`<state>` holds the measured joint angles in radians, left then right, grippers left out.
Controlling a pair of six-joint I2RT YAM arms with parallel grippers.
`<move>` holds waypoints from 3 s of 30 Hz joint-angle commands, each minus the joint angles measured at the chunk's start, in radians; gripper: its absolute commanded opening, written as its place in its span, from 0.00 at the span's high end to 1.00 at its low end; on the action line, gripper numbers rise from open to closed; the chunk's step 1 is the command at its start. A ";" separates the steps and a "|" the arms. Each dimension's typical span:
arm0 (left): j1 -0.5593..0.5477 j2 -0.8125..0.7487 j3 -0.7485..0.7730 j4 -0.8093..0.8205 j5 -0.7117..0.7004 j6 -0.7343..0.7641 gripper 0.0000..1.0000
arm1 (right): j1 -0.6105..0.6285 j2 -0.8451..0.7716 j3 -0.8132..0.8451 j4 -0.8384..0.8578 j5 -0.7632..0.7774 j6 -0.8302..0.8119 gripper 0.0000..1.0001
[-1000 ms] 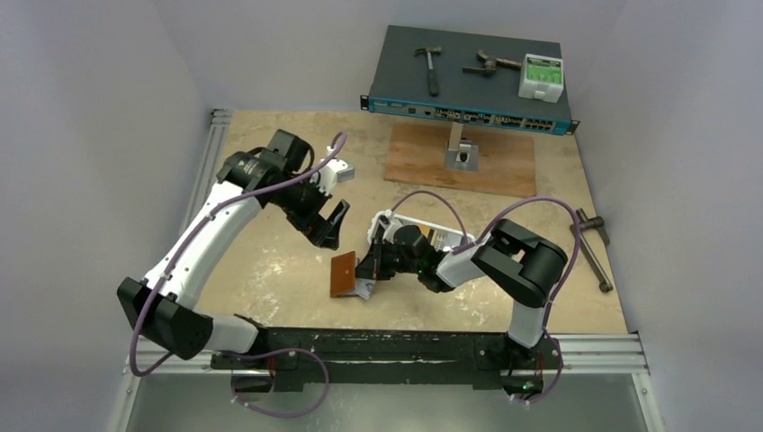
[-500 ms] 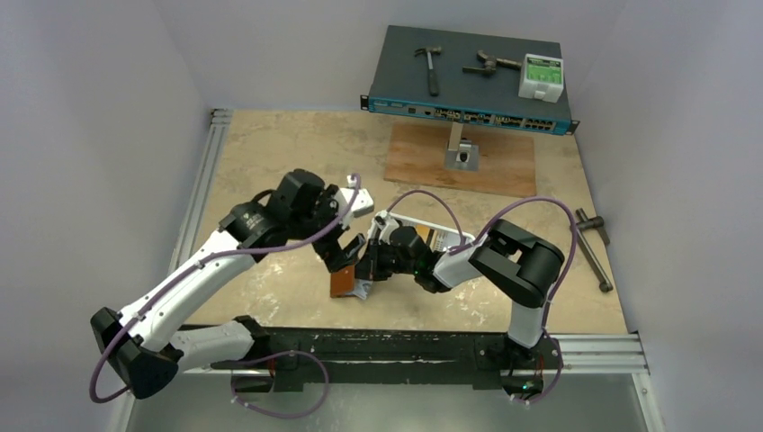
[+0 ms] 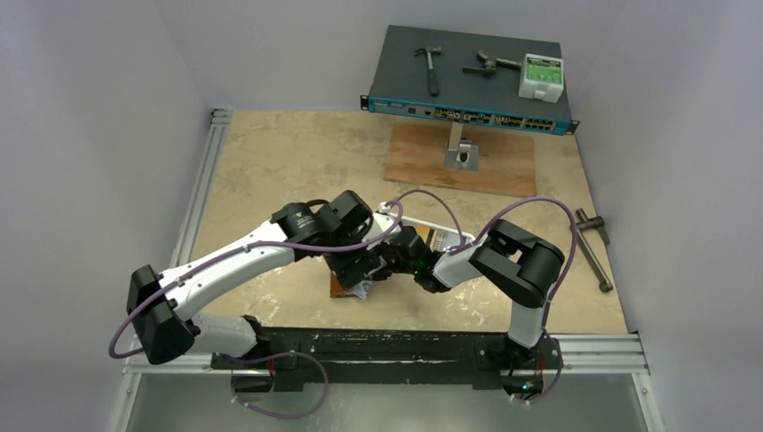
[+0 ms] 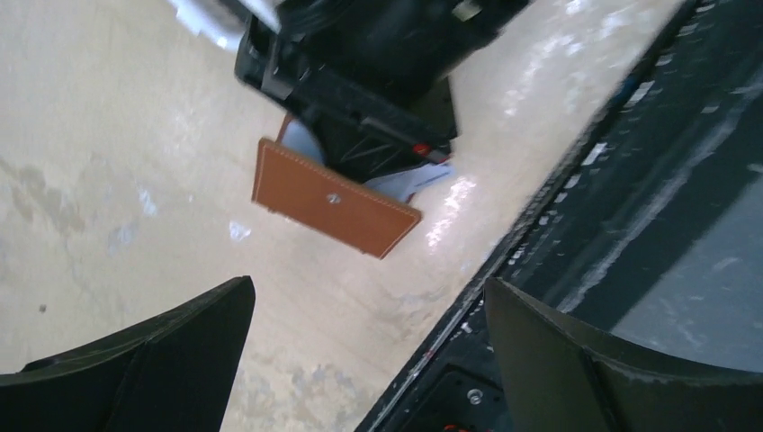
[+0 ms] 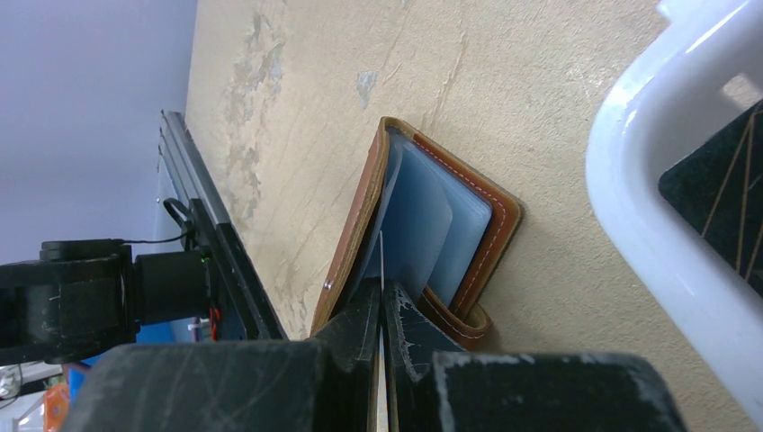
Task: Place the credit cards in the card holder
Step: Open the card holder at the center of the board.
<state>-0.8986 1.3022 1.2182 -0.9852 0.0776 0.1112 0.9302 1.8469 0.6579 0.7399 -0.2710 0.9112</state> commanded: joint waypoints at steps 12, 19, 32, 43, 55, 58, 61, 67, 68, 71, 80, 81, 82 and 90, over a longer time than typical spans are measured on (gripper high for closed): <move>-0.017 0.043 -0.007 0.013 -0.129 -0.353 0.00 | 0.010 -0.013 -0.012 -0.034 0.062 -0.038 1.00; 0.040 0.108 -0.138 0.054 -0.263 -0.522 0.01 | 0.009 0.022 -0.013 -0.012 0.041 -0.037 1.00; 0.211 -0.079 -0.341 0.257 0.088 -0.363 0.00 | 0.010 0.033 0.013 -0.022 0.047 -0.034 1.00; 0.014 -0.353 -0.541 0.436 -0.274 -0.373 0.00 | 0.010 0.020 0.032 -0.074 0.059 -0.041 1.00; 0.008 -0.215 -0.478 0.424 -0.269 -0.380 0.00 | 0.010 -0.050 -0.017 0.043 -0.013 -0.042 1.00; 0.009 -0.207 -0.488 0.447 -0.236 -0.414 0.00 | 0.010 -0.069 -0.035 0.082 -0.044 -0.047 1.00; 0.008 -0.208 -0.512 0.465 -0.189 -0.444 0.00 | 0.010 -0.078 -0.056 0.139 -0.067 -0.052 1.00; 0.021 -0.216 -0.528 0.470 -0.154 -0.471 0.00 | 0.010 -0.047 -0.076 0.269 -0.128 -0.038 1.00; 0.021 -0.214 -0.530 0.470 -0.158 -0.472 0.00 | 0.010 -0.039 -0.075 0.290 -0.138 -0.035 1.00; 0.038 -0.204 -0.529 0.465 -0.168 -0.480 0.00 | 0.010 -0.018 -0.082 0.358 -0.158 -0.022 1.00; 0.102 -0.229 -0.518 0.397 -0.171 -0.461 0.00 | 0.010 0.052 -0.049 0.402 -0.196 -0.017 1.00; 0.107 -0.238 -0.521 0.392 -0.170 -0.457 0.00 | 0.010 0.061 -0.046 0.405 -0.197 -0.017 1.00; 0.113 -0.244 -0.524 0.389 -0.163 -0.454 0.00 | 0.010 0.076 -0.044 0.418 -0.197 -0.009 1.00; 0.137 -0.267 -0.438 0.363 -0.099 -0.335 0.00 | 0.009 0.138 -0.017 0.422 -0.185 0.004 1.00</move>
<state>-0.7837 1.0737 0.7036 -0.6132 -0.0631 -0.2943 0.9367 1.9766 0.6083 1.1091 -0.4473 0.9085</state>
